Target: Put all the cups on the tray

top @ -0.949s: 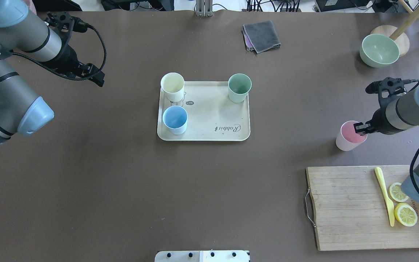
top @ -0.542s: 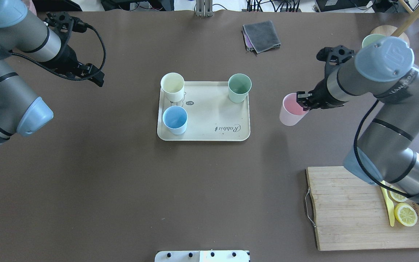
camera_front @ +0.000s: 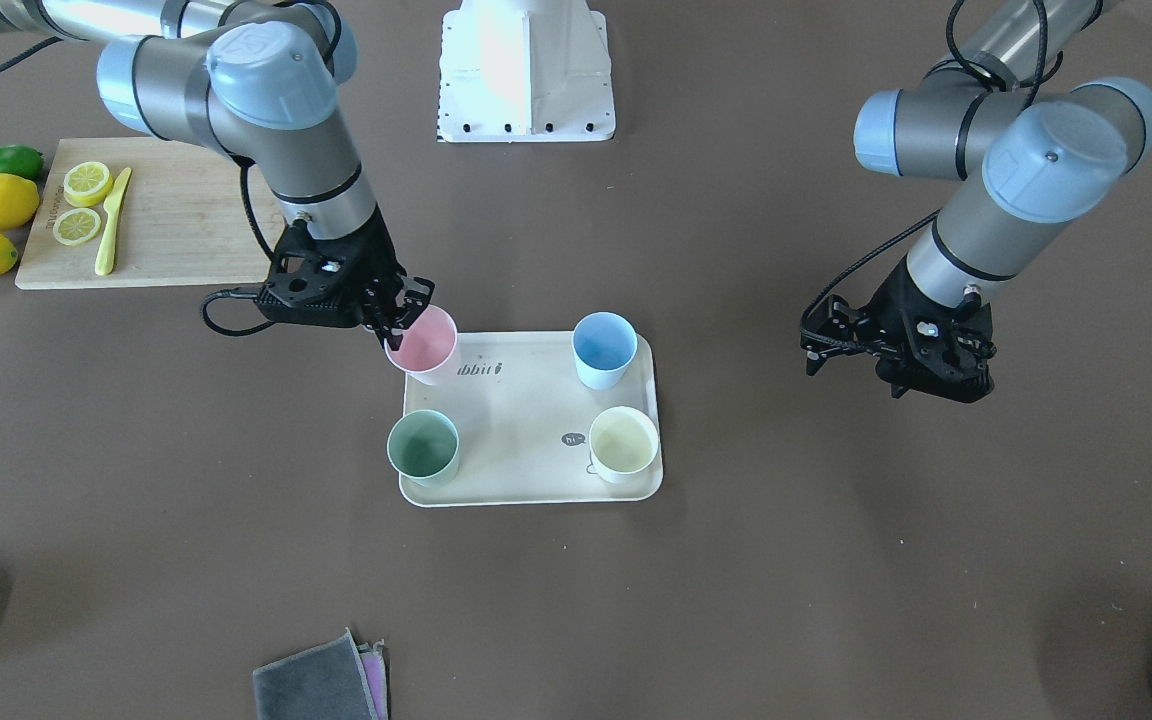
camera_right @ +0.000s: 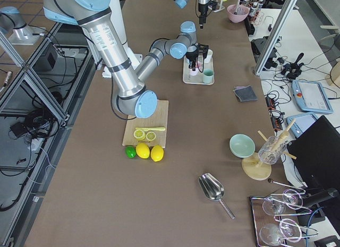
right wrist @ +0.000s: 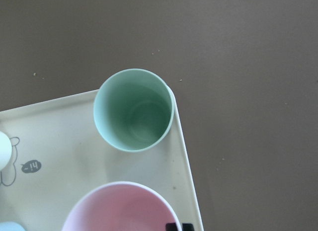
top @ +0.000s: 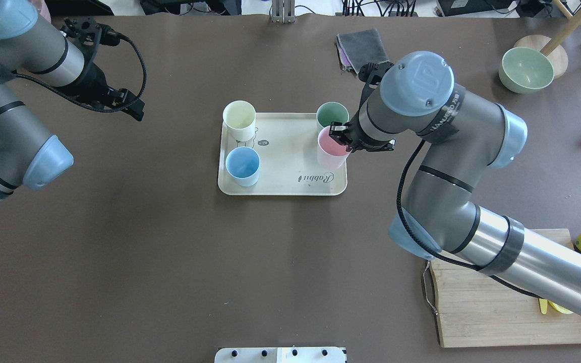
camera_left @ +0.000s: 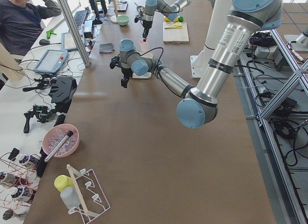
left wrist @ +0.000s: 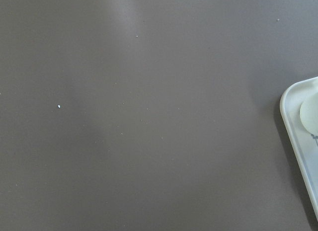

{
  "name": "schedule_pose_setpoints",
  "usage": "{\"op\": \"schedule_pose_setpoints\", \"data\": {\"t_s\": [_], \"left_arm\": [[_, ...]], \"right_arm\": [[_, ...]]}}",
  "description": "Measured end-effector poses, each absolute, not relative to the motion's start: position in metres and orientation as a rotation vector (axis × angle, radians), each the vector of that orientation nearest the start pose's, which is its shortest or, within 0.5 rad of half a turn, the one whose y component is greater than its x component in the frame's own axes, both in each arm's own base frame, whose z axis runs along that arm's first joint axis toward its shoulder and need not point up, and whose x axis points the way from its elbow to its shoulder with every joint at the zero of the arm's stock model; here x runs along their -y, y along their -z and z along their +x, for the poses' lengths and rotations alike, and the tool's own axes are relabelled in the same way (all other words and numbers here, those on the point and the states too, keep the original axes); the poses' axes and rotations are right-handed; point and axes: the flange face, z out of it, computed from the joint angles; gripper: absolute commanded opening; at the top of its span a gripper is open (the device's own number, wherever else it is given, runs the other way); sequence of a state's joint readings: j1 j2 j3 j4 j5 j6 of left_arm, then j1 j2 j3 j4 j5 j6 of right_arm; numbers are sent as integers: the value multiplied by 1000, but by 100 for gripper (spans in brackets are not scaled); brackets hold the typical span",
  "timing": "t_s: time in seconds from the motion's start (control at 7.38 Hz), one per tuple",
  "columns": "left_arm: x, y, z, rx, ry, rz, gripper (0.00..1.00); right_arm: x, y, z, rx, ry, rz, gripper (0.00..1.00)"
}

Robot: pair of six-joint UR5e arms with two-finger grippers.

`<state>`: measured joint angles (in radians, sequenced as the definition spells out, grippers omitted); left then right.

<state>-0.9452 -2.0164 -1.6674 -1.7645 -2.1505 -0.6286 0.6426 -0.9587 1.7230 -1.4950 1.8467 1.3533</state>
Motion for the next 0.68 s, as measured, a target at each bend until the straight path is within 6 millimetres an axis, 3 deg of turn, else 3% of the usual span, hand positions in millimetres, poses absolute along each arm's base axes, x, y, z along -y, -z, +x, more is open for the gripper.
{"op": "schedule_pose_setpoints", "data": {"t_s": [0.14, 0.27, 0.41, 0.68], "left_arm": [[572, -340, 316, -866, -210, 253, 98], [572, -341, 316, -866, -209, 251, 98], [572, -341, 316, -866, -209, 251, 98], [572, -343, 317, -864, -210, 249, 98]], "right_arm": [[485, -226, -487, 855, -285, 115, 0], [487, -226, -496, 844, -287, 117, 58], [487, -228, -500, 838, -286, 119, 100], [481, -231, -510, 819, -276, 153, 100]]}}
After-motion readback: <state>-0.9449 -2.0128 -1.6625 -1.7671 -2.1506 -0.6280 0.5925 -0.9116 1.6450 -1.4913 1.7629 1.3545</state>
